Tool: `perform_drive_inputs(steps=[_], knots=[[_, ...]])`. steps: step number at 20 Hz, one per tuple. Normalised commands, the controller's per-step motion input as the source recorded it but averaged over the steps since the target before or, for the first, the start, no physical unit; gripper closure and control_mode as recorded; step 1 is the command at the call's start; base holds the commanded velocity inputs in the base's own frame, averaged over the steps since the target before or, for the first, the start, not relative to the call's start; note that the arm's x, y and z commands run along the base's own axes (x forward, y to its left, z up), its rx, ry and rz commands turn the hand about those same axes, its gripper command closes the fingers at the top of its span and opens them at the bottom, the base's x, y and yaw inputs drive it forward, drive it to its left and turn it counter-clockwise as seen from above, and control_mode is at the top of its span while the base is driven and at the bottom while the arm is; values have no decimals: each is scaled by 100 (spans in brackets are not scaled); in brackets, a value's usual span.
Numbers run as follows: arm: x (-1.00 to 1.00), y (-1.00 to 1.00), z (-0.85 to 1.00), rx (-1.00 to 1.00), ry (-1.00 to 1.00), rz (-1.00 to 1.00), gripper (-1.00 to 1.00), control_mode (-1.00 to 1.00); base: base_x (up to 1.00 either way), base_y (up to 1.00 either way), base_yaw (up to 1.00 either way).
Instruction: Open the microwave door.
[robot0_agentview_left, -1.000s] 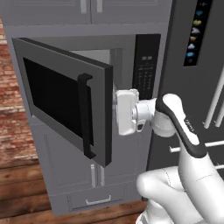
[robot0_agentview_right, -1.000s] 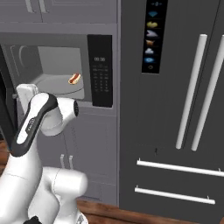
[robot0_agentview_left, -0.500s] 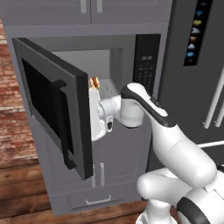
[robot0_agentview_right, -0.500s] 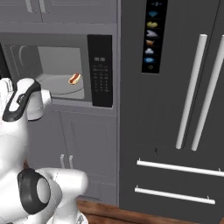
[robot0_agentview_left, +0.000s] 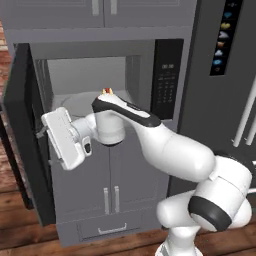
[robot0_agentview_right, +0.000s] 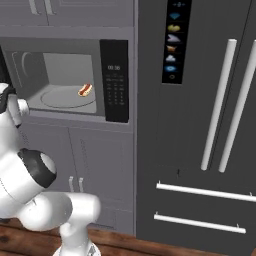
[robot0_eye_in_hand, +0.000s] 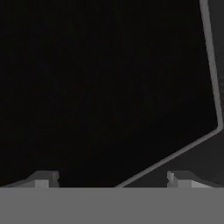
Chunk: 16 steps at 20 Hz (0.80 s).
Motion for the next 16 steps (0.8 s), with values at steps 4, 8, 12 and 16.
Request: perform_drive_inputs(steps=[4,8,12,16], knots=[[0,85,0,-14,-14,-12,-100,-100,0,0,0],[0,17,0,-3,-8,-13,-100,-100,0,0,0],[-5,0,0,0,-2,-11,-100,-100,0,0,0],[-7,6,0,-2,-6,-11,-100,-100,0,0,0]])
